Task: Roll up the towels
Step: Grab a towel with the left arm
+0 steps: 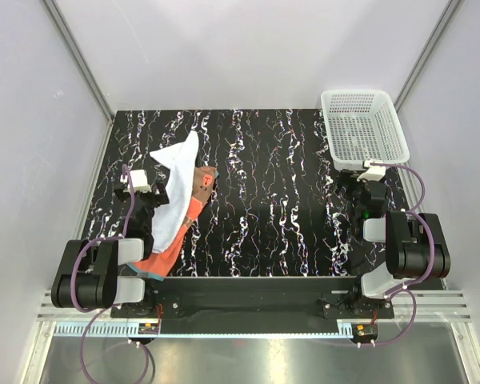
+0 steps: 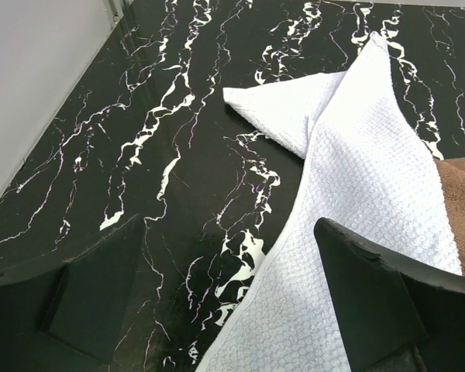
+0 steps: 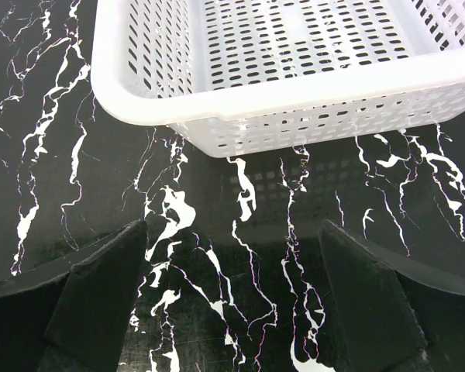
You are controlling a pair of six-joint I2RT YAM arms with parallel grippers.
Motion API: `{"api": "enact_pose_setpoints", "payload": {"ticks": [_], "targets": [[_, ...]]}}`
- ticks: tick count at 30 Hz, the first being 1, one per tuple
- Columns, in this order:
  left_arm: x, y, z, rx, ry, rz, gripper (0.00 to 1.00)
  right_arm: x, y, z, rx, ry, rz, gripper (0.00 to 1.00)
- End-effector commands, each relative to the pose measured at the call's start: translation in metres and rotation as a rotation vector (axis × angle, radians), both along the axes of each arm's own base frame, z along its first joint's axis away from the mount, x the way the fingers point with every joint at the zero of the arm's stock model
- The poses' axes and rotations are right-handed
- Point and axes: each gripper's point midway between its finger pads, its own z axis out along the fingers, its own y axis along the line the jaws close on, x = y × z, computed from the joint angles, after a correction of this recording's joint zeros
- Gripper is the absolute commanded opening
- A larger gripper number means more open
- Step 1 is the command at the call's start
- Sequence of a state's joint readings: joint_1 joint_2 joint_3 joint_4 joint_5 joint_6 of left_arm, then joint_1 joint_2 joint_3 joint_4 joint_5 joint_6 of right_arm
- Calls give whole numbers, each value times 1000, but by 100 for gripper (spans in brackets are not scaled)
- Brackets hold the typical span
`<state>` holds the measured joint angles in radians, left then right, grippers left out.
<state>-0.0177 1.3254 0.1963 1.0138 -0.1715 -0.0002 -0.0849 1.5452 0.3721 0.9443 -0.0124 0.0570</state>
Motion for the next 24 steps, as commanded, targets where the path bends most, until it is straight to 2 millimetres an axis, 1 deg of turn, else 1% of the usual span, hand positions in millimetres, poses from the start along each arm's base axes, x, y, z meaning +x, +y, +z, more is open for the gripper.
{"api": "enact_pose_setpoints", "payload": {"ticks": [1,11,13,14,15,16,17,18,19,20,21,22,23,24], "targets": [[6,2,18,5,-64,2,99,10,0,20,-16,-67,7,100],[7,1,17,2,-59,-7,99,10,0,20,-17,-68,6,100],[5,9,21,4,-60,42,99,10,0,20,-16,-68,7,100],[14,10,38,5,-79,47,99,10,0,20,-18,-67,7,100],[9,12,19,9,51,60,99,10,0,20,-16,-67,7,100],[12,13,38,6,41,68,99,11,0,20,-18,-68,7,100],[15,13,46,-24,51,80,99,10,0,20,-16,-67,7,100],[20,13,59,-46,72,88,99,10,1,20,-16,-67,9,100],[22,11,69,-90,62,93,99,10,1,20,-16,-68,9,100],[23,8,74,-114,70,87,99,10,0,20,-17,-68,6,100],[25,5,85,-175,77,97,99,10,0,20,-16,-67,7,100],[24,4,92,-218,69,109,99,10,0,20,-18,-68,6,100],[23,4,97,-263,69,127,99,10,0,20,-16,-68,7,100],[15,4,83,-315,137,165,99,10,0,20,-16,-67,7,100]]}}
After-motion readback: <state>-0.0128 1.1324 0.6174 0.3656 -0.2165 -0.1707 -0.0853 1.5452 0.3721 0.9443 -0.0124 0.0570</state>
